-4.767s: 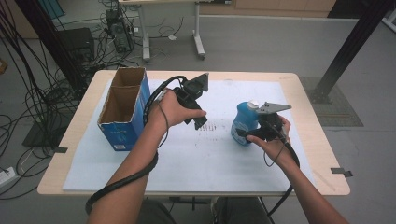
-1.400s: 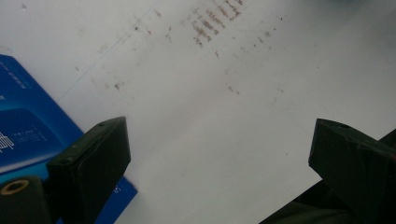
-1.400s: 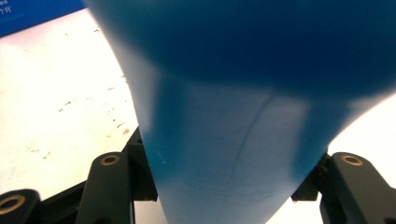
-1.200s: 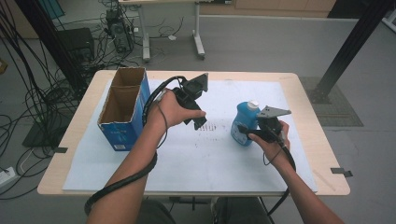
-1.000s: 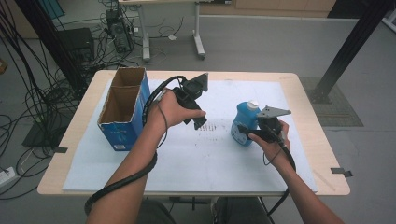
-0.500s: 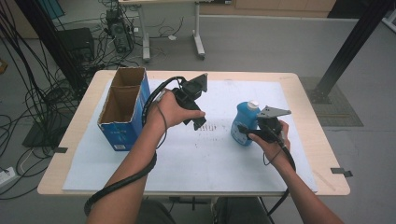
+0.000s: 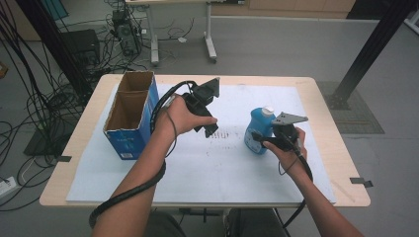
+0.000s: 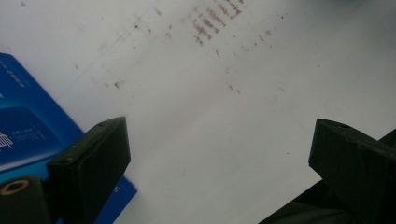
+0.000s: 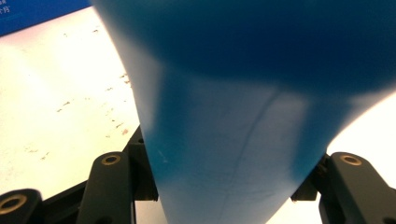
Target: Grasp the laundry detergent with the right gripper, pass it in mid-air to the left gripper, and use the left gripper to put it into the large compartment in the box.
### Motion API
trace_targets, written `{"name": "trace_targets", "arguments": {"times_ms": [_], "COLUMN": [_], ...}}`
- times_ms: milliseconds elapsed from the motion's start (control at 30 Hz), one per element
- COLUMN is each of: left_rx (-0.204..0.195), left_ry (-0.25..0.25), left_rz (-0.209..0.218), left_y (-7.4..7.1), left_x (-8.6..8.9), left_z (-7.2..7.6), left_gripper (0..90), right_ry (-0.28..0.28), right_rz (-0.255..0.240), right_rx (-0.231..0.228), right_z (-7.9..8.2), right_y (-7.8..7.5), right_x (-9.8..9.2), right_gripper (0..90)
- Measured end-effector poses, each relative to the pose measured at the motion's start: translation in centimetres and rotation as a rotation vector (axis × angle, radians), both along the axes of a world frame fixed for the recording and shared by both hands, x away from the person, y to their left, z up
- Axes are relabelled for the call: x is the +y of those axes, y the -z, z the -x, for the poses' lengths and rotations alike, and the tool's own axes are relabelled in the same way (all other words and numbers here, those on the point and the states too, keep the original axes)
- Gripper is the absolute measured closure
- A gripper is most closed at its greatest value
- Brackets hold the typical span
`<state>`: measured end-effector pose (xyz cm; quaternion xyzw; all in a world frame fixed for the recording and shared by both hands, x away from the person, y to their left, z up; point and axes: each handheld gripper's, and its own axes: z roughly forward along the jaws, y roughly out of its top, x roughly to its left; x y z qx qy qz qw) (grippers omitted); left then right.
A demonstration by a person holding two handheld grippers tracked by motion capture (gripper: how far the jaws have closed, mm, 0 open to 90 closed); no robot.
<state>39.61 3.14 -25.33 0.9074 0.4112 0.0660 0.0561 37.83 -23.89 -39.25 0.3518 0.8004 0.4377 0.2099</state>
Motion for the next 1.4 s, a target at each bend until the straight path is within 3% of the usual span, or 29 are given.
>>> {"name": "trace_targets", "arguments": {"times_ms": [1400], "left_rx": [-0.007], "left_ry": [0.0], "left_rz": [-0.012], "left_y": [-0.36], "left_x": [0.33], "left_z": [0.3], "left_gripper": [5.8], "right_ry": [0.0], "right_rz": [0.016], "right_rx": [0.005], "right_z": [-0.04], "right_y": [-0.13], "right_x": [0.11], "right_gripper": [41.9]}}
